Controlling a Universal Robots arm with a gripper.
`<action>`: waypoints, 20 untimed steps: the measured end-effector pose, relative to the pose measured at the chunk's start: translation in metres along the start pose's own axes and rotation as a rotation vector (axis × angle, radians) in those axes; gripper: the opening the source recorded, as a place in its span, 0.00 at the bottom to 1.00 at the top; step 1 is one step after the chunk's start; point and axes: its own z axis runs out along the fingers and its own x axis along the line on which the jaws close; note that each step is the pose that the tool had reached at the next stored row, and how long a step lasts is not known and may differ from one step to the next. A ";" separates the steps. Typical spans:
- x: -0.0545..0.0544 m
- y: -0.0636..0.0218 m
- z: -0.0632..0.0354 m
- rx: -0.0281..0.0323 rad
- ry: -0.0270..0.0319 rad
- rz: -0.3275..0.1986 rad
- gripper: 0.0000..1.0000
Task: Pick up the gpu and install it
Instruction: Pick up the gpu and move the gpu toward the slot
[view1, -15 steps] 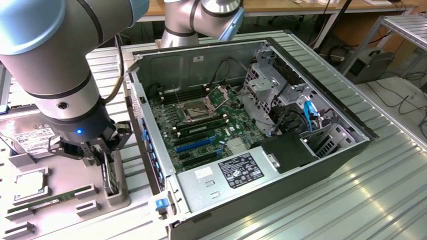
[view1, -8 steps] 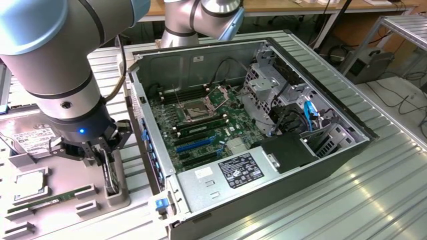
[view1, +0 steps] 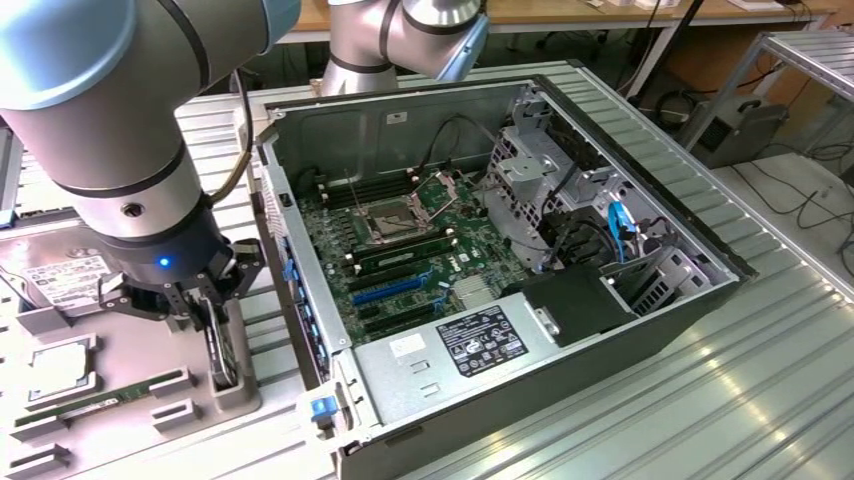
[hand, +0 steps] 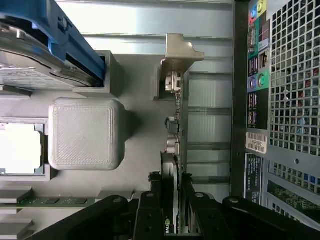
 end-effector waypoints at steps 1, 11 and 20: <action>0.000 0.0000 -0.0010 -0.0004 0.0000 0.000 0.26; -0.002 0.0009 -0.0228 -0.0038 -0.0001 0.000 0.26; -0.005 0.0022 -0.0659 -0.0053 0.0000 0.000 0.26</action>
